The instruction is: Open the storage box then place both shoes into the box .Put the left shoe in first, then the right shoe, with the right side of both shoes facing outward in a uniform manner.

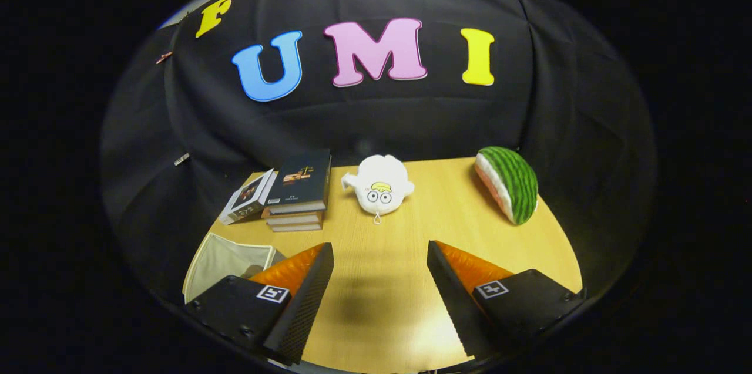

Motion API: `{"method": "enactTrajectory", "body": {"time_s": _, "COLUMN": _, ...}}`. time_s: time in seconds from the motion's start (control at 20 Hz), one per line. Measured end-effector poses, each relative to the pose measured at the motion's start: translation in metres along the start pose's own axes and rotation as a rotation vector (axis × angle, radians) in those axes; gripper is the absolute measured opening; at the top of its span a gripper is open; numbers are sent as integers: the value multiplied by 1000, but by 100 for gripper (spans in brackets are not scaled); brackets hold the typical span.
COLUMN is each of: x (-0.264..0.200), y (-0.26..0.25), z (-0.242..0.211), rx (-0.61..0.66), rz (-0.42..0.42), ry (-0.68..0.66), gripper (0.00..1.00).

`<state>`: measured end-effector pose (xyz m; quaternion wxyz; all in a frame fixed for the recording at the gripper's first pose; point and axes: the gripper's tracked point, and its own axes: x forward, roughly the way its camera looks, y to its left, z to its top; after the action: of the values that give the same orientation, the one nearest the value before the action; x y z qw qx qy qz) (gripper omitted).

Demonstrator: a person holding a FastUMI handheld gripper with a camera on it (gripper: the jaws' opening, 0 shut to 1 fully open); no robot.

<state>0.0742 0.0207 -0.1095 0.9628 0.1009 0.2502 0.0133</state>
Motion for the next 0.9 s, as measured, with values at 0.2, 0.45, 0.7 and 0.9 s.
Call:
{"method": "enactTrajectory", "body": {"time_s": 0.2, "x": -18, "y": -24, "z": 43, "rx": -57, "rz": -25, "ry": -157, "gripper": 99}}
{"method": "enactTrajectory", "body": {"time_s": 0.45, "x": -38, "y": -40, "z": 72, "rx": -99, "rz": -29, "ry": -278, "gripper": 98}}
{"method": "enactTrajectory", "body": {"time_s": 0.7, "x": -58, "y": -54, "z": 93, "rx": -106, "rz": -20, "ry": -360, "gripper": 98}}
{"method": "enactTrajectory", "body": {"time_s": 0.9, "x": -72, "y": -65, "z": 103, "rx": -135, "rz": -15, "ry": -401, "gripper": 98}}
